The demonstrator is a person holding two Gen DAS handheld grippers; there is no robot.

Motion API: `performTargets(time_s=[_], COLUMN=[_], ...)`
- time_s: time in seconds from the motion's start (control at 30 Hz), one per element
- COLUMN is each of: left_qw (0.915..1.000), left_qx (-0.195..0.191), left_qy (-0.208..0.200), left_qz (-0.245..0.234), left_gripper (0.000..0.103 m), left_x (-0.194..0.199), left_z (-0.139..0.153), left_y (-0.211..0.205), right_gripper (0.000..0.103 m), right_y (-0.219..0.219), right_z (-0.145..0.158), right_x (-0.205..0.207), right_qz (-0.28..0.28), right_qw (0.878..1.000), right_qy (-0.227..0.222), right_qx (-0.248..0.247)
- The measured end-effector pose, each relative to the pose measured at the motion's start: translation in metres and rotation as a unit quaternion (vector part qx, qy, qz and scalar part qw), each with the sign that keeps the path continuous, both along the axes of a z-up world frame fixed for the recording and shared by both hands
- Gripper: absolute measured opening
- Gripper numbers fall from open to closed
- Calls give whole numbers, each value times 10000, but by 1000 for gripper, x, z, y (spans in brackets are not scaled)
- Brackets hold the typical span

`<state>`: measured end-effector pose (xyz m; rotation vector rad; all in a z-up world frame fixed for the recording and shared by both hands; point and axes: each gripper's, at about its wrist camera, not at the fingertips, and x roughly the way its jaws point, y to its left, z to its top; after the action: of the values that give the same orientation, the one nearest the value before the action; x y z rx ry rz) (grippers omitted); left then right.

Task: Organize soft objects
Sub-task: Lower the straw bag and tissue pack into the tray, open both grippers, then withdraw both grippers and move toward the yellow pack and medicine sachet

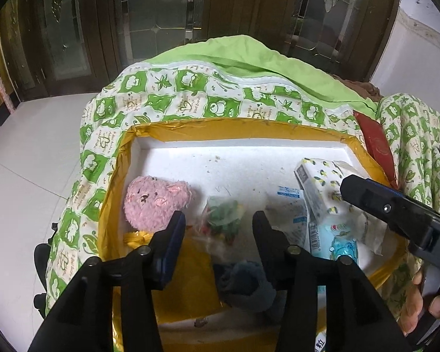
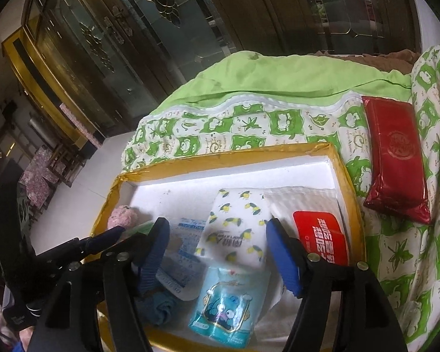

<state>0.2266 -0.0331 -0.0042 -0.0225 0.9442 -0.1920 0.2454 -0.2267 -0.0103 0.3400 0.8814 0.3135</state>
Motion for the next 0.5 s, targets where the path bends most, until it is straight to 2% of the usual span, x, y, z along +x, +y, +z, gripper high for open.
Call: performTargets(time_s=[0.13, 0.2, 0.27, 0.5], left_qw=[10000, 9998, 9995, 9990], left_qx=[-37, -95, -156, -137], left_qy=[-74, -164, -253, -390], left_qz=[40, 99, 142, 141], left_gripper=[60, 73, 79, 87], left_x=[-10, -18, -26, -56], left_z=[9, 16, 22, 38], left_y=[1, 4, 6, 10], right_gripper=[81, 83, 86, 91], right_y=[-4, -7, -10, -18], right_z=[7, 11, 14, 26], right_x=[-10, -17, -25, -46], right_qz=[-22, -15, -1, 6], right_qw=[9999, 9998, 9997, 9992], right_qy=[-91, -118, -141, -273], right_qx=[95, 167, 222, 281])
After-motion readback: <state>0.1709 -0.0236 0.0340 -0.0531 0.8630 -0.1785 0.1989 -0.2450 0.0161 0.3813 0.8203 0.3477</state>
